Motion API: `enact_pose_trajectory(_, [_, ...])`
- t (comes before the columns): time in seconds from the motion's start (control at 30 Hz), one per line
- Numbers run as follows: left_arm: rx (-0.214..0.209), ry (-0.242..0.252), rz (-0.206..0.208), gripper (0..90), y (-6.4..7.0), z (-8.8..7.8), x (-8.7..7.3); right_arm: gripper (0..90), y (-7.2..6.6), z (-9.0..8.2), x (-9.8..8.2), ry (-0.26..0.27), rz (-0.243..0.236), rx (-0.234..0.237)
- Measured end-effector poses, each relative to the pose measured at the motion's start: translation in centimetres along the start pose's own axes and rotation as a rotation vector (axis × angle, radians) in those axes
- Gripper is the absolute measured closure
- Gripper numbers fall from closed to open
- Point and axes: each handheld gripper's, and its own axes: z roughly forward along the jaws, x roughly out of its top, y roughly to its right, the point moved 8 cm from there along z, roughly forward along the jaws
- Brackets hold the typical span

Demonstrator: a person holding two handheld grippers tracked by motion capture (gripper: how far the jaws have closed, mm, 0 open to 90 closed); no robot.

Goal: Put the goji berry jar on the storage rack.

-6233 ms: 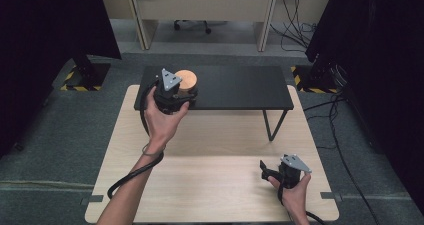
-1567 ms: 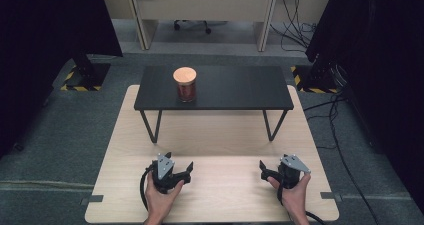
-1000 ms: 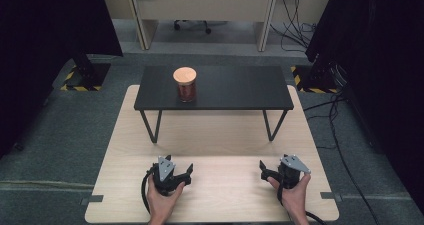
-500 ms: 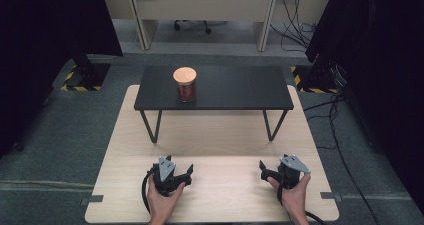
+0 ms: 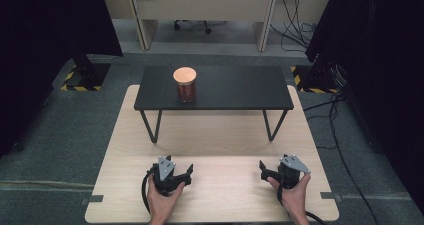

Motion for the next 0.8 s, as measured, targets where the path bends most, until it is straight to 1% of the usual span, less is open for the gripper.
enact_pose_trajectory(0.7, [-0.002,-0.003,0.000,10.0,-0.01,0.03,0.03,1.8,-0.01,0.00,0.00,0.000,-0.001,0.000])
enact_pose_trajectory(0.8, [-0.004,0.004,-0.001,9.8,-0.03,0.01,-0.02,1.8,-0.01,0.01,0.02,-0.002,-0.001,0.001])
